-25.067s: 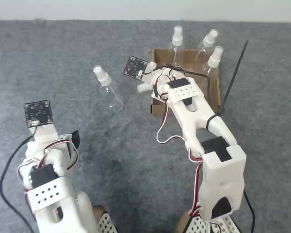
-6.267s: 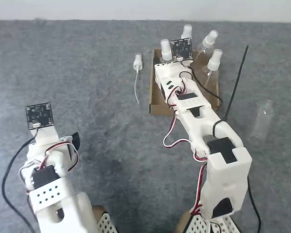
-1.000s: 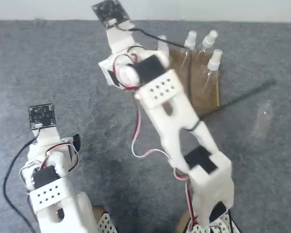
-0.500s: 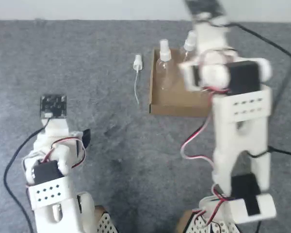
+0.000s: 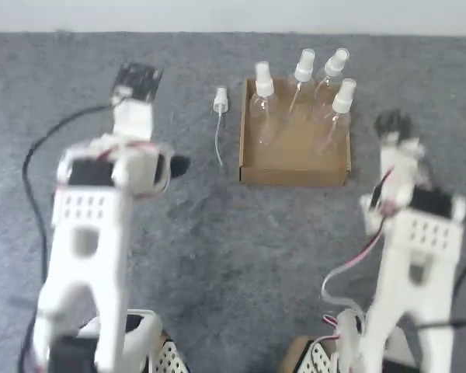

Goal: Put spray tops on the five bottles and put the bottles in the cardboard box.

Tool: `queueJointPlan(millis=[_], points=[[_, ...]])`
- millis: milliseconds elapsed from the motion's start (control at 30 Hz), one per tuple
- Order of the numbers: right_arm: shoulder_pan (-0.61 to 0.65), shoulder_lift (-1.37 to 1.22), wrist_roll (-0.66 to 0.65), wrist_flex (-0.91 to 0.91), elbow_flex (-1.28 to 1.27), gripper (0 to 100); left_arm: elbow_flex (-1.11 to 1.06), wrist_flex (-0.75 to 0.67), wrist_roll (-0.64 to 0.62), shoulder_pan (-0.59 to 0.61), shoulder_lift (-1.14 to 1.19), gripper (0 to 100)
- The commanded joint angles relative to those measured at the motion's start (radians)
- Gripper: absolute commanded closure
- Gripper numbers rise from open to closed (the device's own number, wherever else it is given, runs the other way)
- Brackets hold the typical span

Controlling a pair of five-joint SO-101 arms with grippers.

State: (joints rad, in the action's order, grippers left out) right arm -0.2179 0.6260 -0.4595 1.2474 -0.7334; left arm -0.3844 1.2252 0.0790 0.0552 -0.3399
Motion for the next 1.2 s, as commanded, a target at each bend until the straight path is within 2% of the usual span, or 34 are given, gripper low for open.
queueJointPlan(millis=[0,167,333,500,733,833,1033,1167], points=[[-0.015,0.236,-0.031,-0.15,-0.316,75.0,0.205,-0.086,-0.055,-0.011,0.216,72],[-0.013,0.357,-0.031,-0.225,-0.506,75.0,0.415,-0.21,-0.115,-0.023,0.52,72],[-0.01,0.364,-0.031,-0.349,-0.644,75.0,0.662,-0.262,-0.132,-0.063,0.801,72],[-0.015,0.375,-0.025,-0.437,-0.746,75.0,0.974,-0.261,-0.133,-0.075,1.059,72],[-0.01,0.375,-0.025,-0.444,-0.76,75.0,1.374,-0.259,-0.137,-0.071,1.382,72],[-0.01,0.375,-0.023,-0.444,-0.761,75.0,1.529,-0.259,-0.18,-0.074,1.499,72],[-0.01,0.375,-0.023,-0.446,-0.767,75.0,1.776,-0.18,-0.192,-0.075,1.668,72],[-0.008,0.375,-0.023,-0.446,-0.767,75.0,1.868,-0.166,-0.19,-0.077,1.748,72]])
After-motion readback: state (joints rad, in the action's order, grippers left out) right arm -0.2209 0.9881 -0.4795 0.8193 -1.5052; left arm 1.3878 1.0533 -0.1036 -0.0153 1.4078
